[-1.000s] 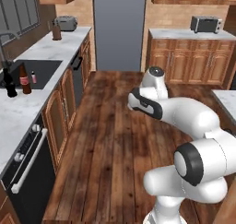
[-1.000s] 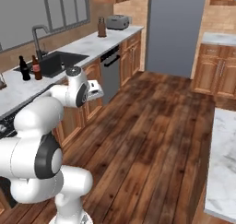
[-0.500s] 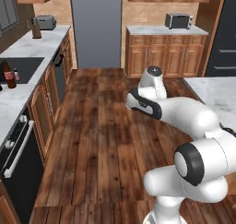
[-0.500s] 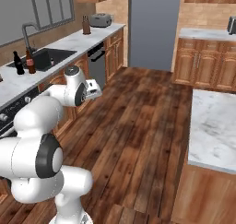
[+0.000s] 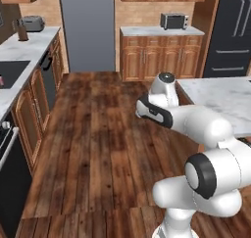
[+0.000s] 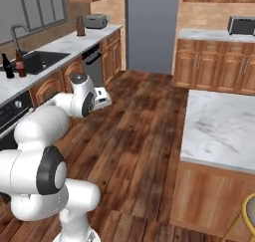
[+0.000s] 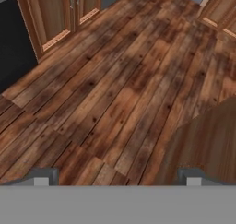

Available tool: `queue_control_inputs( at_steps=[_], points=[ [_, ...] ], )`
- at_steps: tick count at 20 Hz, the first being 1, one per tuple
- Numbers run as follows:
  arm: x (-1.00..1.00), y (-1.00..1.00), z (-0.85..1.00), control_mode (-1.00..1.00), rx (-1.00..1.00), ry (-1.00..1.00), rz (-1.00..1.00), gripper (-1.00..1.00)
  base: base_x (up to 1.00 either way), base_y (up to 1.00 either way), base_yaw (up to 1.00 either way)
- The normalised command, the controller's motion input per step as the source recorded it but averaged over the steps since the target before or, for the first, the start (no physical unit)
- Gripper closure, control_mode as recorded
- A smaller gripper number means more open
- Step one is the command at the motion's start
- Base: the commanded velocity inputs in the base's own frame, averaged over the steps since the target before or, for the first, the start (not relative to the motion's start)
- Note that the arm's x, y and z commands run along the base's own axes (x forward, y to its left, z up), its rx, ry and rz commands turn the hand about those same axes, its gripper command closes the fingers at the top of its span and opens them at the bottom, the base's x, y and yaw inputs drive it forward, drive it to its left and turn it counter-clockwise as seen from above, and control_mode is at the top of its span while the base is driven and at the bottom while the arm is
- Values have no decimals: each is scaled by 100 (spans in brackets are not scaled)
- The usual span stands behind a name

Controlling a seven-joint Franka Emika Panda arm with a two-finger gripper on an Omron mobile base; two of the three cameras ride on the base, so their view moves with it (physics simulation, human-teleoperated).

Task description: Place the large bottle from the dining counter next to the other large bottle outside the sink, and place the small bottle from the dining counter next to the other small bottle inside the sink.

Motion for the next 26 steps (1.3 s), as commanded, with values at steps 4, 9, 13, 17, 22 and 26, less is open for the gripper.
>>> queue_control_inputs(
  at_steps=[4, 9, 13, 17, 22, 26],
  points=[
    [0, 0, 0, 100, 0, 0, 0, -100, -3, -77, 0],
    [0, 0, 0, 100, 0, 0, 0, -100, -24, -75, 3],
    [0, 0, 0, 100, 0, 0, 0, -100, -59, -49, -1],
    [0, 0, 0, 100, 0, 0, 0, -100, -58, -46, 0],
    [0, 0, 0, 100, 0, 0, 0, -100, -42, -48, 0],
    [0, 0, 0, 100, 0, 0, 0, -100, -34, -59, 0]
  ],
)
